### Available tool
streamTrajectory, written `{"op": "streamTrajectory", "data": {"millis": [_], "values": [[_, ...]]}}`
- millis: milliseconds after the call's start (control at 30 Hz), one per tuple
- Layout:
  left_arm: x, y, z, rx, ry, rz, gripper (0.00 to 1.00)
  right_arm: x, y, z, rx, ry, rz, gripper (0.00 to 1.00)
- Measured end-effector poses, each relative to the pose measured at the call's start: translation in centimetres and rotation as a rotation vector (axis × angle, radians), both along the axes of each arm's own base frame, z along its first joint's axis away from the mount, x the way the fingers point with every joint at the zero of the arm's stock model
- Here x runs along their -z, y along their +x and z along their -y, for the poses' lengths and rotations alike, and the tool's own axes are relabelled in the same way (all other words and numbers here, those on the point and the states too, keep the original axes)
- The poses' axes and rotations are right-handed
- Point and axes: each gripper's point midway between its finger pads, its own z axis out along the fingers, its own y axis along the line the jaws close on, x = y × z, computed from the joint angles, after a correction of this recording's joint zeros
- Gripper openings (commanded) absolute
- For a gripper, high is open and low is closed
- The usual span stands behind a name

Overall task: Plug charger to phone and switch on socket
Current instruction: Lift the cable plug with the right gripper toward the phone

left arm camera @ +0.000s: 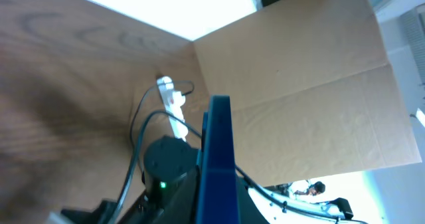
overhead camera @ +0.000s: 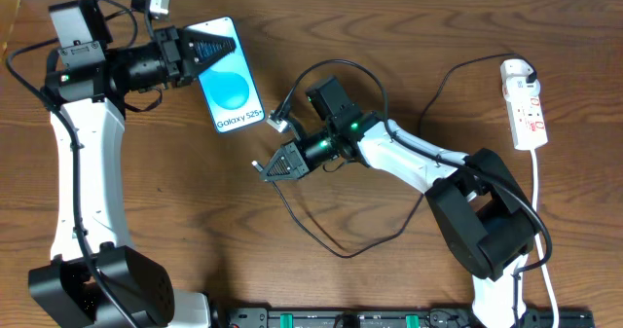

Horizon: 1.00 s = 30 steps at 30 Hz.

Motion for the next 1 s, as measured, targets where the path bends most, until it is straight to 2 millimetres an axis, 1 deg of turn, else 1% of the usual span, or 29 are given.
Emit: {"op": "streamTrajectory", "data": {"millis": [133, 233, 333, 533, 700, 800, 967, 1000], "values": [[-1.0, 0.5, -0.2, -0.001, -0.02, 0.02, 0.08, -1.2, -0.5, -0.2, -0.037, 0.058, -0.023, 0.01], [-1.8, 1.0, -0.7, -0.014, -0.033, 0.036, 0.08, -1.9, -0.6, -0.3, -0.053, 0.088, -0.033, 0.01], [-3.0, 1.5, -1.8, -0.027, -0.052, 0.066, 0.08, -3.0, -0.5, -0.6, -0.069, 0.138, -0.026, 0.01], [-4.9, 2.0, -4.0, -0.067, -0.081, 0.083, 0.07, -5.8, 0.4, -1.6, -0.076, 0.236, 0.005, 0.01], [-6.7, 2.3, -5.3, -0.095, -0.094, 0.112, 0.07, -8.8, 1.1, -2.2, -0.073, 0.317, 0.028, 0.01], [-7.6, 2.3, -5.9, -0.109, -0.106, 0.113, 0.07, -11.2, 1.2, -2.3, -0.076, 0.382, 0.056, 0.01], [-8.2, 2.5, -6.4, -0.136, -0.14, 0.061, 0.07, -15.3, 0.8, -2.0, -0.083, 0.494, 0.104, 0.01], [-8.2, 2.5, -6.4, -0.138, -0.144, 0.054, 0.08, -15.7, 0.8, -1.9, -0.082, 0.5, 0.098, 0.01]]}}
